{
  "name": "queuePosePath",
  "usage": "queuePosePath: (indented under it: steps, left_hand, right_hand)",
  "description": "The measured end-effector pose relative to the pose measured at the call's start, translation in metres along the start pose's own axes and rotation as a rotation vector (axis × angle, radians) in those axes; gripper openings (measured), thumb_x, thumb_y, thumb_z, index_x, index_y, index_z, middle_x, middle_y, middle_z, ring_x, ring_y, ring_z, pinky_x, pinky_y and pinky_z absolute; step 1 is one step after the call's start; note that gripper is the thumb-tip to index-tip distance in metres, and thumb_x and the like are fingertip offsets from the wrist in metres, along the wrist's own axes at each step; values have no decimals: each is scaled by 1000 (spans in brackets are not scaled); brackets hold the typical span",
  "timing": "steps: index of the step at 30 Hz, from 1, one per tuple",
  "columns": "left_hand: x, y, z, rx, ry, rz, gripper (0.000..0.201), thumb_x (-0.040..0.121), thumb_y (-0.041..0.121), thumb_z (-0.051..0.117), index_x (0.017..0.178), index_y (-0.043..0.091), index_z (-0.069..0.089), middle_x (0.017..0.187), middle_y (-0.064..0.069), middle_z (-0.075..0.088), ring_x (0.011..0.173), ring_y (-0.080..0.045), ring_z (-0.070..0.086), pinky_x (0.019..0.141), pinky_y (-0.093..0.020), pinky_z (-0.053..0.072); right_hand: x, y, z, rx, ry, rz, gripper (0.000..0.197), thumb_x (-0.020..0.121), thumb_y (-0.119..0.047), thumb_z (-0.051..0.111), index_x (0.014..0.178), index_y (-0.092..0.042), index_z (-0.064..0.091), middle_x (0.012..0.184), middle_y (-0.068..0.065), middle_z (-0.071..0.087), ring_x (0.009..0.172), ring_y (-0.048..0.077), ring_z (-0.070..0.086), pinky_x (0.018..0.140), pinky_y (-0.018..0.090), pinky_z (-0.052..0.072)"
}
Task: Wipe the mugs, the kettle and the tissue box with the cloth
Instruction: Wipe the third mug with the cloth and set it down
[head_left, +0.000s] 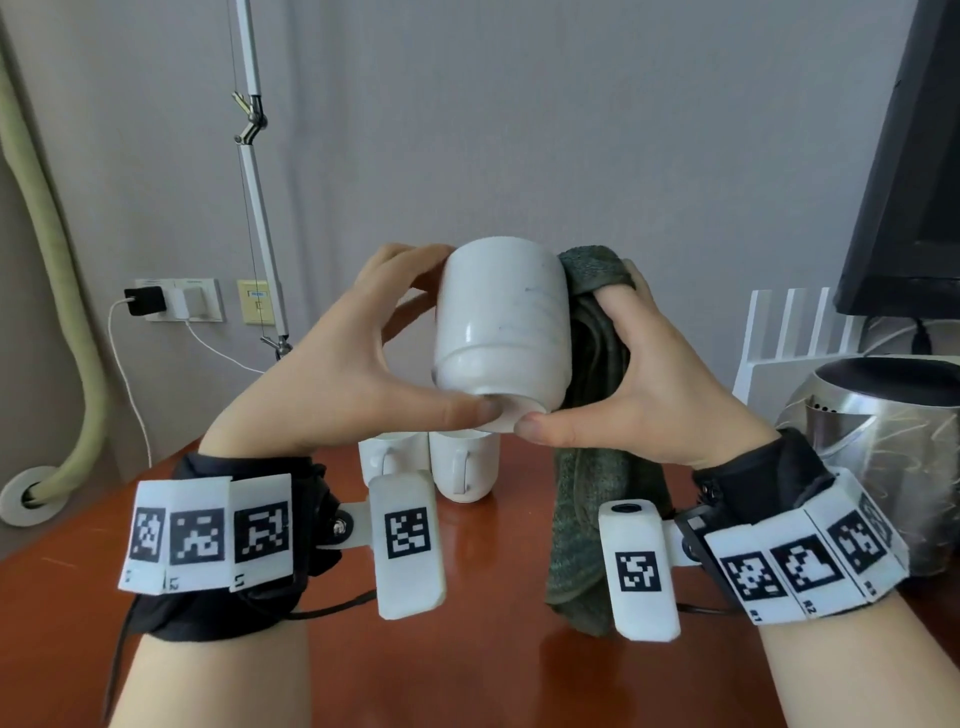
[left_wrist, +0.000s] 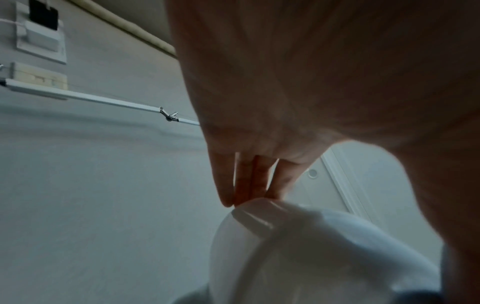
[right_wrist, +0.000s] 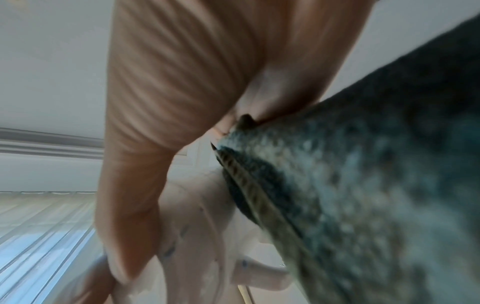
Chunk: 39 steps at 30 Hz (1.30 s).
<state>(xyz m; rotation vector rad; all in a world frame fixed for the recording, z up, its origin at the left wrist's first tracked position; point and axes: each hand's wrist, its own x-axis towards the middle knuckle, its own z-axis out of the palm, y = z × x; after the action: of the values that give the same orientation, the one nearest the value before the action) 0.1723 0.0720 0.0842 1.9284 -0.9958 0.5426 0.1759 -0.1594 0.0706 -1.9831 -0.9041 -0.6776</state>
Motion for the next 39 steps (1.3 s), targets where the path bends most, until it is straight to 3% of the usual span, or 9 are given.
queuePosePath:
  steps: [3,10,13,16,20,24,30,34,39]
  left_hand:
    - [-1,4,0,31,0,43,93,54,43,85,136,33,43,126,1,48,127,-13,49,108,-23,41]
    - [0,10,-1,139,135,118,87,50,47,85,129,29,53,114,11,45,117,-7,52,100,-15,45]
    - [1,8,-2,166,242,130,91,50,46,84,131,18,54,113,11,43,112,1,50,97,-9,42]
    - [2,6,-2,154,326,117,91,49,45,83,130,18,54,112,13,41,109,3,48,98,-10,42]
    - [2,5,-4,157,392,84,94,48,48,83,132,16,54,113,13,41,113,-1,48,101,-12,42]
    - [1,7,-6,126,419,67,90,48,47,83,129,19,56,114,7,44,113,-5,51,98,-13,45]
    - [0,8,-9,69,410,45,79,46,47,83,119,35,56,111,12,45,111,-3,53,95,-13,47]
    - [1,10,-4,147,357,66,89,45,48,80,127,20,57,110,9,43,104,7,51,93,-6,43]
    - [0,6,-8,164,372,41,92,45,49,82,128,20,56,111,14,42,106,6,50,94,-5,42]
  right_hand:
    - [-1,0,-2,33,-30,16,93,50,-45,85,131,-25,46,131,-1,42,123,2,45,106,27,39]
    - [-3,-1,-8,28,-57,-16,96,59,-48,80,143,-26,39,133,-9,36,124,-10,39,101,7,32]
    - [0,-5,-3,103,226,-127,54,72,-55,72,115,-24,59,111,0,47,101,-6,51,89,11,41]
    - [4,-14,4,56,508,-308,13,89,-28,64,88,-15,67,92,6,59,89,-1,57,81,15,44]
    - [2,-24,10,-34,319,-427,16,89,-11,62,94,0,71,89,16,59,78,16,60,68,24,46]
    - [5,-21,17,-112,172,-450,26,85,-13,65,62,1,65,80,14,47,63,20,48,57,26,37]
    - [4,-18,10,-54,131,-409,24,84,-13,64,63,-2,65,81,12,45,66,15,46,61,20,35]
    - [4,-18,19,-64,97,-402,26,83,-15,63,63,2,66,80,13,45,67,15,47,61,22,36]
    - [4,-9,8,-58,162,-348,26,83,-16,64,65,2,67,81,18,46,66,17,48,59,22,36]
